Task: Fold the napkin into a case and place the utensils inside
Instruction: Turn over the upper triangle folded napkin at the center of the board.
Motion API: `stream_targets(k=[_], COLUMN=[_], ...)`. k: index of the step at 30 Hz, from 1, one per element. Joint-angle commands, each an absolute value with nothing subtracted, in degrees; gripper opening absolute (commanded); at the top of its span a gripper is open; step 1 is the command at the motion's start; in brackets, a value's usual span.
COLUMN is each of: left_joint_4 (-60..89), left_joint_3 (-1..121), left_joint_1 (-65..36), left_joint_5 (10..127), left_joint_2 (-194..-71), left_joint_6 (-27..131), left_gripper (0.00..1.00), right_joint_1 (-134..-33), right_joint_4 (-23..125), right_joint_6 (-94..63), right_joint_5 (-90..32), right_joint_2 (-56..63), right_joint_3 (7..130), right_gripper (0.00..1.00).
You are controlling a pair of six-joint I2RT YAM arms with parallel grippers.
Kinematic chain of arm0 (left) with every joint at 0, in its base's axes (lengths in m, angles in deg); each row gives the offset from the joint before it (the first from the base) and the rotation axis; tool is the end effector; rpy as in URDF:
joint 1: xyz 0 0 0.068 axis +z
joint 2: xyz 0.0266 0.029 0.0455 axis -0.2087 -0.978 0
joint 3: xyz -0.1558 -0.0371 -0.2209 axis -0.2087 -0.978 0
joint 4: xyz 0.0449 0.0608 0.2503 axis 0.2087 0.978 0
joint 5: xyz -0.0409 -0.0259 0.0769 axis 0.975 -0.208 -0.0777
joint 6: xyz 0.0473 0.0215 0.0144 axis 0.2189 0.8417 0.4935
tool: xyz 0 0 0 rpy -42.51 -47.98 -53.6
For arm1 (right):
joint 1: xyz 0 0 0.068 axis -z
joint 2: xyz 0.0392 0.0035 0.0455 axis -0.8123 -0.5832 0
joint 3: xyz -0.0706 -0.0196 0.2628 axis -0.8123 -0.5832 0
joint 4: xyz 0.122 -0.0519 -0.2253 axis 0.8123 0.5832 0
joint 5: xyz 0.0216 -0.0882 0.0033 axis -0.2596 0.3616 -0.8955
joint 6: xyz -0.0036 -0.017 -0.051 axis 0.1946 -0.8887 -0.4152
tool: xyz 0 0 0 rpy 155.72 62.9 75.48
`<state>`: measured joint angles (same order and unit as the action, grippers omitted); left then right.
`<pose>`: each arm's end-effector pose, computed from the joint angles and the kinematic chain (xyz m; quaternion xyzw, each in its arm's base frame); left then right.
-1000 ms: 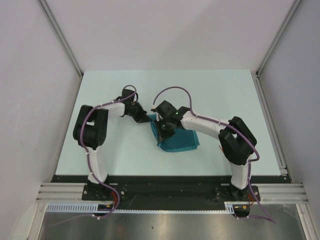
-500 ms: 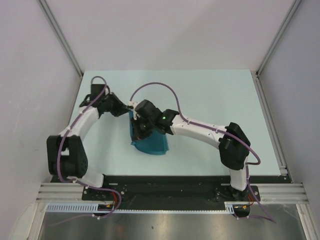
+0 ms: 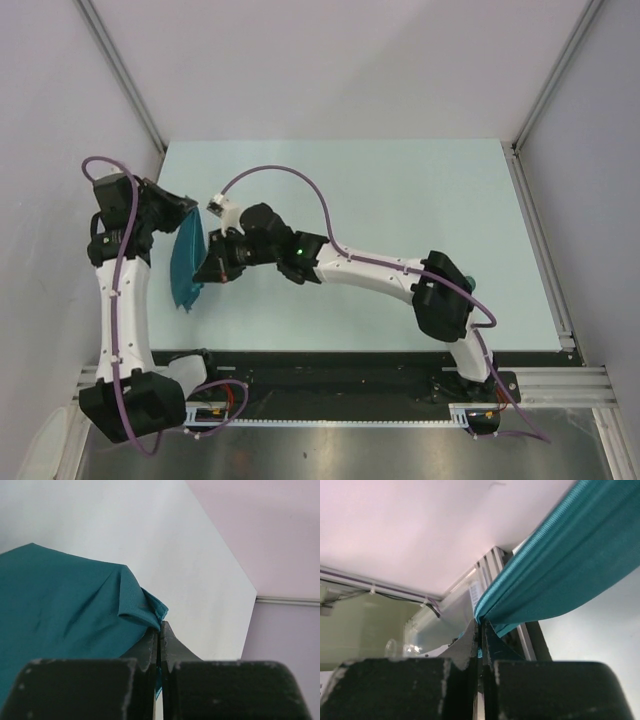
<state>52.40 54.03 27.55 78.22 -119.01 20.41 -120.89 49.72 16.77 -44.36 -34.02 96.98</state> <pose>0.2231 0.0506 0.3677 -0.3585 0.7890 -0.2475 0.4333 0.1868 0.4663 0.3196 -0.3057 0.7151 0.5797 0.2433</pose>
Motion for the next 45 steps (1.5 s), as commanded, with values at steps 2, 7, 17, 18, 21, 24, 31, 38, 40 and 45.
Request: stream_targets(k=[2,7,17,18,21,24,31,38,40,45], left_joint_4=[34.45,23.72,14.74,14.74,15.97,15.62,20.88,26.34,26.34,24.14], left_joint_3=[51.3,47.61,51.46,51.99,54.63,56.56,66.3,72.73,73.44,73.44], left_joint_1=[23.4,13.64,-3.58,-4.3,-7.2,-10.36,-15.55,-18.45,-18.8,-19.42], left_joint_5=[77.92,76.33,70.09,69.83,68.51,66.41,62.01,58.84,59.1,61.37], left_joint_2=[-128.41,-137.73,-151.8,-153.89,-156.89,-159.8,-166.91,-173.68,-174.74,-174.66], left_joint_6=[21.07,19.23,15.98,16.06,16.24,18.52,22.21,22.74,22.74,23.79], left_gripper=[0.0,0.0,0.0,0.0,0.0,0.0,0.0,0.0,0.0,0.29], right_joint_1=[-119.46,-114.28,-106.28,-105.48,-102.84,-101.0,-99.67,-97.48,-96.95,-95.28], right_joint_4=[31.31,19.37,16.26,16.35,15.57,13.9,14.68,18.27,19.25,19.6], right_joint_6=[28.48,31.66,28.59,28.33,27.89,28.15,27.45,26.92,26.22,26.74], right_joint_5=[-57.41,-58.82,-59.52,-59.87,-60.75,-61.1,-59.61,-57.86,-57.06,-56.98], right_joint_2=[-28.8,-25.98,-15.7,-15.0,-14.38,-14.29,-13.06,-9.99,-9.55,-9.02], right_joint_3=[80.22,64.14,36.08,33.55,29.32,26.06,21.75,18.93,18.49,16.65], right_gripper=[0.0,0.0,0.0,0.0,0.0,0.0,0.0,0.0,0.0,0.09])
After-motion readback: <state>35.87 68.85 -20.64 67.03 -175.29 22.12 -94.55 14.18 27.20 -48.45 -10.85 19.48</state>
